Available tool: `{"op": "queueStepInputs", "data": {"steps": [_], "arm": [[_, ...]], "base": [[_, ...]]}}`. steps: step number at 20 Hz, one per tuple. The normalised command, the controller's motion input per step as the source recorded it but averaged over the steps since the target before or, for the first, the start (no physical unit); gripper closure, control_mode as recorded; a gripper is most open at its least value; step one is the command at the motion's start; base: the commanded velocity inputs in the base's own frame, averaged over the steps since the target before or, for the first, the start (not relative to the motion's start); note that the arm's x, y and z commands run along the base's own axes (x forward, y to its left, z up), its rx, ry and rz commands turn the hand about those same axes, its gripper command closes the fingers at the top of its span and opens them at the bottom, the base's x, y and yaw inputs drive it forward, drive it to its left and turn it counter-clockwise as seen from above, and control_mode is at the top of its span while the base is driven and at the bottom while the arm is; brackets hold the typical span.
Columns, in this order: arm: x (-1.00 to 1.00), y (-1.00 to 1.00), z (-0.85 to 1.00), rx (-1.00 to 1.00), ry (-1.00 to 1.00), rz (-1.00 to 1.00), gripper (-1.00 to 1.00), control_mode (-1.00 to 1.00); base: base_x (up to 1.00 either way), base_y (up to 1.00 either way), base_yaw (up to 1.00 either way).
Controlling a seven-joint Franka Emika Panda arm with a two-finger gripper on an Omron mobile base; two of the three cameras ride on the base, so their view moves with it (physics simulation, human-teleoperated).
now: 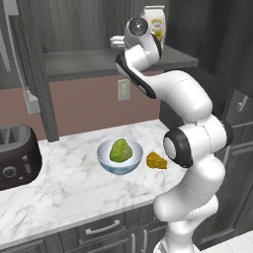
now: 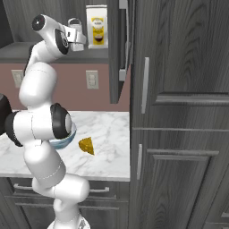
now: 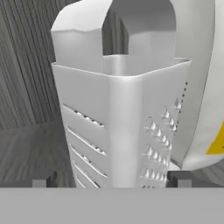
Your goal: Pick the cheese from the fridge and the cheese grater from the cabinet and place them next to the salad bowl.
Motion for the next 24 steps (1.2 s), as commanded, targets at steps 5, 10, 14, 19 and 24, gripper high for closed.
{"op": "queueStepInputs", "data": {"steps": [5,10,14,19,24], "arm": [[0.0,0.0,0.0,0.0,0.0,0.0,1.0,-1.0],[0.0,0.0,0.0,0.0,0.0,0.0,1.0,-1.0],[-0.14,-0.01,0.0,0.0,0.0,0.0,1.0,-1.0],[-0.52,-0.11,0.0,0.05,0.0,0.0,1.0,-1.0],[-0.75,-0.06,0.0,0.06,-0.05,0.04,1.0,-1.0]], "base": [[0.0,0.0,0.0],[0.0,0.0,0.0],[0.0,0.0,0.0],[0.0,0.0,0.0],[0.0,0.0,0.0]]}}
